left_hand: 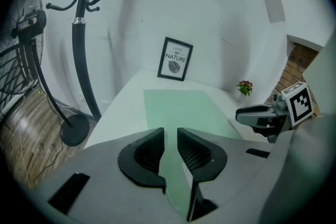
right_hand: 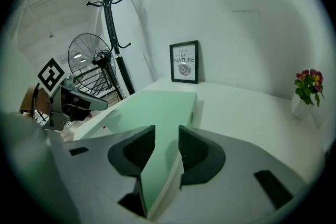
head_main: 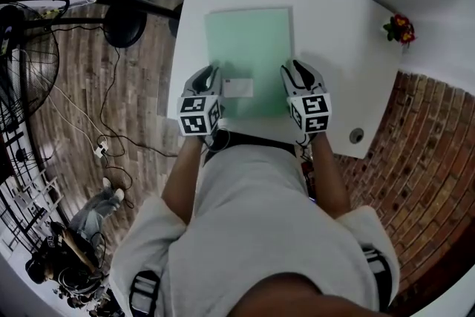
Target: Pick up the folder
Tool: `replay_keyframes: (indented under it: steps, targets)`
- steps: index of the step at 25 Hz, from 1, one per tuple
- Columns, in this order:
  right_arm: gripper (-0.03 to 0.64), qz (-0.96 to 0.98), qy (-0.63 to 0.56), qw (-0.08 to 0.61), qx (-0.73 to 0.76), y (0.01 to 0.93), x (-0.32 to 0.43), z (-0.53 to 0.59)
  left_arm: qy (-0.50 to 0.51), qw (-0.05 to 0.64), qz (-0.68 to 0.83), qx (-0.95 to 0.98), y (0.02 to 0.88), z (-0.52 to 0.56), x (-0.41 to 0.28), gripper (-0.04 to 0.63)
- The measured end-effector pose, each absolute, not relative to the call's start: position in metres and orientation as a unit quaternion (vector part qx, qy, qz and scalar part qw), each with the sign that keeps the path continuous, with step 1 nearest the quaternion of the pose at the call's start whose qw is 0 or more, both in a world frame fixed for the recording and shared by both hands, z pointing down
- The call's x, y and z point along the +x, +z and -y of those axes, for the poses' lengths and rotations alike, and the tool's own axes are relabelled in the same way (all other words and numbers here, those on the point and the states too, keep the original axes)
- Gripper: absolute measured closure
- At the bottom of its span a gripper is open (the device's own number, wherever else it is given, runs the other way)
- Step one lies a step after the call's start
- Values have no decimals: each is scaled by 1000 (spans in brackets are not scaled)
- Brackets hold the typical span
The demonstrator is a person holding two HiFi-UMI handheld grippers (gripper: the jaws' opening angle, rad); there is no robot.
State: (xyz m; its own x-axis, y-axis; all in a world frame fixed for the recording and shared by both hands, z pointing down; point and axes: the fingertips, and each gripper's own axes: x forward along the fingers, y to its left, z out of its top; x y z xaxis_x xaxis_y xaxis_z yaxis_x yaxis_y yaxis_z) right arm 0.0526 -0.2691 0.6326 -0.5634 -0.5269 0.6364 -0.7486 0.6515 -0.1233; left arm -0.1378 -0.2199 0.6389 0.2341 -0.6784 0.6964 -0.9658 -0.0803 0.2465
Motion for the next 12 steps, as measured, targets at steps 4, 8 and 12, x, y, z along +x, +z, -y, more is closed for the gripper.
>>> replay_keyframes:
  steps: [4,8,12]
  targets:
    - [471,859,204,292,368,640,54,269,206,364,584,696,646,219,-140,528]
    - [463,853,221,292,371,647,55,269,204,382,579,691,652,217,-141,514]
    - [454,847,247,287,372,653,58,269,199,401,573,686,658,216,-140,478]
